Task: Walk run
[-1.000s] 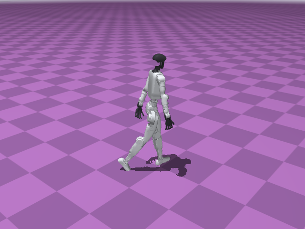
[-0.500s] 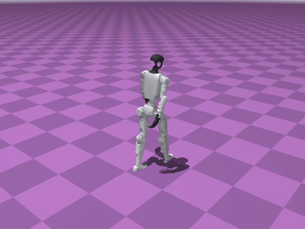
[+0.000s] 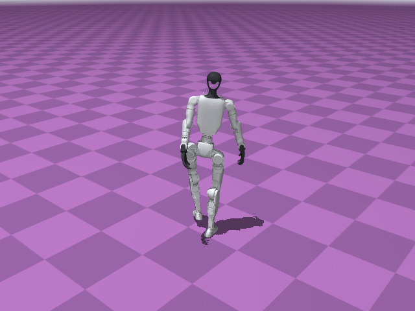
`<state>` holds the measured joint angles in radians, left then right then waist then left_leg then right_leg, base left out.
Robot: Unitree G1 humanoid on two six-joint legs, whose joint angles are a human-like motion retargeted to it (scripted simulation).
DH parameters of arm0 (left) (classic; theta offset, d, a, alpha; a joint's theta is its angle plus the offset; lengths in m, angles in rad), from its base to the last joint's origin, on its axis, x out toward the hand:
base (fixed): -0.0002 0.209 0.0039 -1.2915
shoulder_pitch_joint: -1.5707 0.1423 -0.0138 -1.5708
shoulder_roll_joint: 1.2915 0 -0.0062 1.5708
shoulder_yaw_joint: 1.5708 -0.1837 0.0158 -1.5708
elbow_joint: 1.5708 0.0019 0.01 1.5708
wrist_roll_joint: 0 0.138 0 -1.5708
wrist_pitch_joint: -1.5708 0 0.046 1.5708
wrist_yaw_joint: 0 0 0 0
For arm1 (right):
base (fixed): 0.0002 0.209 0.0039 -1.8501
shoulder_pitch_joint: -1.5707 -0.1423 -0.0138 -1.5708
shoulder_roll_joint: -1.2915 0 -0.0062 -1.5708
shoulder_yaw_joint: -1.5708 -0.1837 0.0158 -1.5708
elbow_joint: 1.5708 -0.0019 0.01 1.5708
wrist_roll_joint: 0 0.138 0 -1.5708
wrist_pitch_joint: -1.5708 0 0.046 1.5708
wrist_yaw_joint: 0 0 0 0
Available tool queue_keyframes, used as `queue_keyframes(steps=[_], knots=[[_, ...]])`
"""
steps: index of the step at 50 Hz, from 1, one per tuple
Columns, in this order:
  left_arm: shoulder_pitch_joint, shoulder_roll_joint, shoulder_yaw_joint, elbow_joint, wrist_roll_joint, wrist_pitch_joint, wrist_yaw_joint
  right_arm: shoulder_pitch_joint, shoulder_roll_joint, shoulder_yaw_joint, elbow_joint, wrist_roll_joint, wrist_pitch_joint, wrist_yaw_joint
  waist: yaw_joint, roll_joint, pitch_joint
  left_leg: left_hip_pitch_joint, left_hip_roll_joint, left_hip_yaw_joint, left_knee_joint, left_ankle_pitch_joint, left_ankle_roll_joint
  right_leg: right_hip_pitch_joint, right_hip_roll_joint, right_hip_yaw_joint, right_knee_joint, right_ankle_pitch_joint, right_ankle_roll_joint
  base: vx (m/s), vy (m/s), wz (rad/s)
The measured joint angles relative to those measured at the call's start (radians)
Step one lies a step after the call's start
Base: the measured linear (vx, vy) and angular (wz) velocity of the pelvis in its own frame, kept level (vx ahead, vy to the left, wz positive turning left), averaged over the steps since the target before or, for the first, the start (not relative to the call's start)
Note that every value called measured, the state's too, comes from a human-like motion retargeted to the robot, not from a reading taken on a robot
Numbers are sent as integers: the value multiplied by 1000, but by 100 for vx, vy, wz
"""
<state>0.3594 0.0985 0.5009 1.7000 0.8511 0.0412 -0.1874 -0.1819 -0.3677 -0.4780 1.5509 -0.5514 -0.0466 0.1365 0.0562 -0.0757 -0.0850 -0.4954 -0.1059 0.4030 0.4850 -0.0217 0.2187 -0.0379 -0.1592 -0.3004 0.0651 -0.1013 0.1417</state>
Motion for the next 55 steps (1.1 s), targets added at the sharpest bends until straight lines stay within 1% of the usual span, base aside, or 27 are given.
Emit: queue_keyframes(steps=[2, 5, 7, 12, 14, 16, 18, 20, 22, 23, 26, 28, 30, 32, 37, 38, 40, 42, 43, 45, 47, 48, 50, 52, 53, 54, 55], knots=[[15, -3, 14, 0, -2, 15, 15, -16, -18, -18, -15, 0, -6, -19, 9, 10, 4, 3, 23, 96, -178, -7, -4, 42, 32, -54, -14, -17, 11, 54, -18, 114], [20, -18, 36, 0, -53, 22, -13, -36, -33, -38, -21, 12, -10, -32, -3, 19, 5, 10, -44, 139, -420, -48, -17, 103, 84, -138, -38, -36, 19, 60, -16, 128], [12, -39, 58, 0, -102, 17, -50, -42, -30, -45, -19, 23, -13, -29, -19, 11, 0, 24, -83, 167, -525, -76, 2, 131, 95, -184, -39, -38, 29, 69, -12, 104], [-37, -104, 167, -2, -179, -71, -167, -21, 27, -32, -9, 33, -31, -1, 57, -57, 9, 132, -60, 339, -514, -139, 43, 210, 63, -126, 5, 31, 68, 89, -14, -38], [-61, -102, 183, -15, -211, -117, -211, 12, 60, -35, -6, 6, -42, 33, 81, -73, 3, 170, -51, 345, -503, -96, 43, 232, 55, -101, 48, 133, 91, 111, -17, -27], [-94, -81, 171, -23, -261, -133, -235, 61, 94, -34, 11, -57, -67, 80, 78, -70, -29, 195, -28, 311, -466, -115, 43, 228, 47, -81, 144, 316, 89, 114, -7, 43], [-136, -44, 143, -31, -286, -106, -233, 98, 113, -21, 55, -130, -91, 112, 47, -27, -48, 202, 23, 236, -399, -168, 43, 191, 55, -62, 292, 489, 38, 86, 18, 119], [-195, -8, 97, -59, -270, -89, -223, 117, 103, -1, 124, -184, -86, 147, 12, 29, -36, 232, 47, 131, -352, -211, 43, 126, 121, 18, 473, 625, -43, 84, 15, 191], [-259, 21, 49, -111, -234, -90, -208, 151, 93, -1, 149, -241, -20, 197, 15, 80, -35, 262, 61, 54, -340, -231, 43, 57, 196, 103, 573, 571, -37, 74, 14, 172], [-295, 34, 24, -143, -217, -92, -200, 173, 95, -4, 149, -261, 22, 217, 22, 95, -35, 275, 60, 21, -337, -235, 43, 18, 226, 152, 616, 504, -24, 67, 13, 170], [-400, 68, -35, -250, -159, -133, -192, 250, 118, -31, 149, -251, 77, 197, 5, 126, -38, 315, 32, -116, -348, -227, 43, -83, 266, 247, 649, 367, -8, 66, 10, 236], [-471, 87, -83, -315, -147, -177, -197, 304, 139, -63, 149, -187, 57, 152, -51, 141, -46, 339, -3, -246, -362, -210, 43, -155, 238, 242, 608, 287, -38, 62, 1, 358], [-539, 102, -133, -370, -163, -216, -207, 350, 163, -93, 149, -97, 39, 133, -104, 140, -58, 361, -37, -344, -370, -194, 43, -224, 167, 214, 527, 221, -82, 79, -8, 358], [-601, 112, -175, -415, -189, -249, -216, 382, 188, -124, 149, -12, 54, 148, -147, 128, -67, 377, -72, -431, -363, -187, 43, -281, 116, 229, 395, 202, -117, 66, -17, 330], [-686, 111, -235, -512, -246, -311, -221, 401, 239, -147, 149, 104, 65, 208, -230, 93, -47, 462, -131, -620, -339, -193, 43, -393, 78, 336, 55, 187, -160, 69, -32, 257], [-686, 112, -239, -527, -259, -330, -220, 391, 241, -138, 149, 105, 67, 215, -224, 85, -35, 488, -138, -633, -342, -190, 43, -409, 97, 386, -2, 185, -140, 71, -29, 101], [-668, 116, -240, -533, -278, -383, -206, 370, 236, -110, 149, 79, 72, 216, -210, 73, -9, 543, -151, -643, -336, -184, 43, -432, 107, 358, -78, 134, 37, 76, -27, 41], [-635, 117, -235, -493, -274, -411, -174, 336, 217, -77, 149, 27, 73, 202, -198, 65, 9, 596, -168, -626, -336, -147, 43, -435, 133, 392, -82, 104, 65, 75, -18, 20], [-617, 111, -232, -457, -259, -403, -155, 319, 206, -67, 149, -4, 70, 189, -199, 70, 12, 619, -171, -610, -335, -118, 43, -428, 147, 407, -65, 89, 48, 77, -3, 67], [-579, 94, -228, -360, -200, -364, -119, 291, 180, -62, 149, -62, 58, 155, -234, 90, 9, 657, -179, -612, -314, -38, 43, -405, 150, 460, -20, 145, 21, 83, 9, 168], [-530, 80, -224, -248, -110, -302, -95, 277, 152, -61, 144, -90, 41, 110, -319, 128, 4, 674, -179, -630, -237, 112, 31, -368, 101, 412, 30, 215, 42, 93, 0, 257], [-502, 75, -221, -198, -67, -258, -79, 273, 142, -58, 133, -88, 35, 89, -339, 150, 1, 660, -174, -622, -180, 219, -5, -348, 88, 407, 58, 196, 42, 97, -25, 201], [-440, 48, -216, -109, 4, -129, -10, 259, 124, -71, 133, -59, 28, 52, -329, 185, -16, 587, -140, -545, -28, 430, -129, -336, 121, 513, 113, 146, 5, 94, -38, 135], [-389, 37, -207, -32, -3, -20, 59, 226, 107, -85, 145, -16, 55, 53, -299, 175, -24, 497, -85, -413, 149, 528, -247, -307, 59, 346, 152, 103, -21, 64, -28, 92], [-363, 43, -198, -8, -16, 7, 58, 203, 105, -82, 144, 4, 89, 65, -292, 170, -21, 460, -38, -338, 241, 541, -272, -275, 45, 272, 155, 86, -34, 76, -38, 75], [-332, 44, -184, 0, -16, 19, 29, 178, 103, -81, 139, 15, 124, 78, -277, 149, -24, 424, -25, -275, 280, 510, -240, -254, 29, 255, 156, 69, -43, 82, -42, 63], [-300, 43, -167, 0, -9, 22, -14, 151, 101, -80, 132, 22, 159, 93, -258, 118, -31, 390, -29, -218, 293, 457, -180, -237, 11, 268, 158, 54, -51, 72, -34, 80]])
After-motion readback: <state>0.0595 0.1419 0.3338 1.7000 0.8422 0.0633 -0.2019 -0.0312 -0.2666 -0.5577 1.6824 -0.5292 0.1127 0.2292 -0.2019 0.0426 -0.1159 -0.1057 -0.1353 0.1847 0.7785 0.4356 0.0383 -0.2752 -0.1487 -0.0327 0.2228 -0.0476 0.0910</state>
